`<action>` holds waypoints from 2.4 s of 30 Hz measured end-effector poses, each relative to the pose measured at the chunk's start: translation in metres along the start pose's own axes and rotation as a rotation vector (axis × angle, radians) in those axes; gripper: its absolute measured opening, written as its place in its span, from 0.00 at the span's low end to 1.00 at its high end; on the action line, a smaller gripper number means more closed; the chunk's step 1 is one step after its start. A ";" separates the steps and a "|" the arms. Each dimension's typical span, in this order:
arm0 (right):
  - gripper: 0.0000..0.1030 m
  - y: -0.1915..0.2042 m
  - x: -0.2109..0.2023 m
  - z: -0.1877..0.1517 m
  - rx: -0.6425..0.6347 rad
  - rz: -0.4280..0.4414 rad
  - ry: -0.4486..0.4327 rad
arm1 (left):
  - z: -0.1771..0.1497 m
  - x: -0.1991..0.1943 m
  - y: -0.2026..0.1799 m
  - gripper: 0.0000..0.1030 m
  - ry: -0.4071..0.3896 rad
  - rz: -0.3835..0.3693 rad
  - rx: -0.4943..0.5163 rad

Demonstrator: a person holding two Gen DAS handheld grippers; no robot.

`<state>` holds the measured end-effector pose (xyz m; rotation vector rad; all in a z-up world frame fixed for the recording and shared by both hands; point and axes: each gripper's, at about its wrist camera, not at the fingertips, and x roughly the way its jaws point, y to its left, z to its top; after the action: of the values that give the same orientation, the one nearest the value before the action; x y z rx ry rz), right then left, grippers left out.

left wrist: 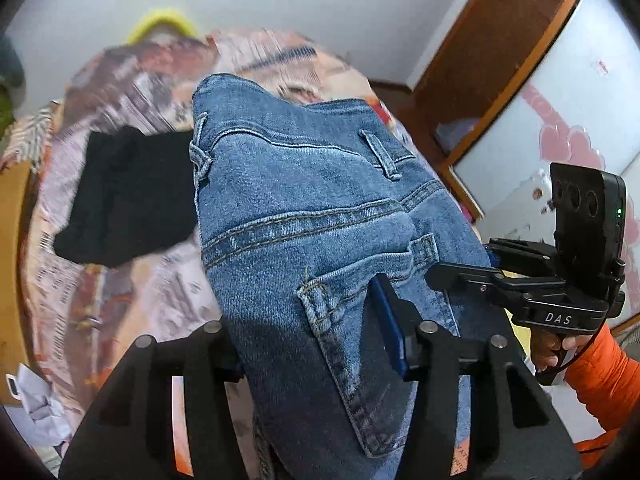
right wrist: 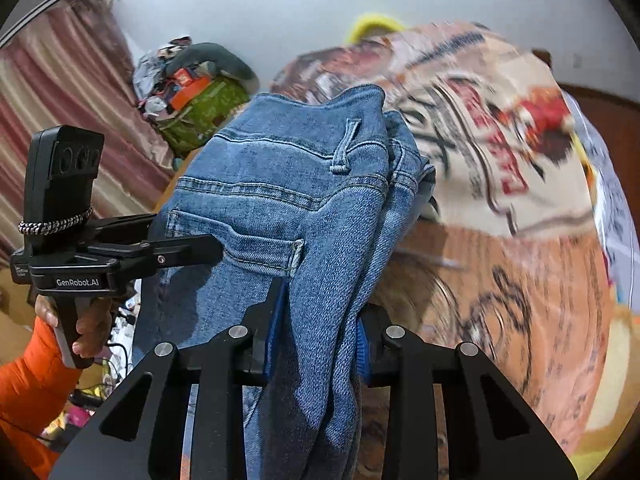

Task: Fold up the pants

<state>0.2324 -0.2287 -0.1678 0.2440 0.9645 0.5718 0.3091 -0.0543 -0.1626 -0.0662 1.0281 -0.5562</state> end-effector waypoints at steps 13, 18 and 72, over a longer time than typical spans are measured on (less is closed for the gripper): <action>0.26 0.061 0.051 0.079 -0.177 0.023 -0.055 | 0.039 -0.050 0.082 0.50 -0.154 0.088 -0.047; 0.26 0.070 0.082 0.102 -0.199 0.025 -0.047 | 0.056 -0.045 0.122 0.50 -0.170 0.100 -0.084; 0.37 0.095 0.068 0.128 -0.232 -0.139 -0.255 | 0.060 -0.066 0.142 0.58 -0.364 0.346 -0.038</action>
<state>0.3354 -0.1055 -0.1024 0.0401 0.6560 0.5060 0.3906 0.0868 -0.1228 -0.0211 0.6735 -0.1974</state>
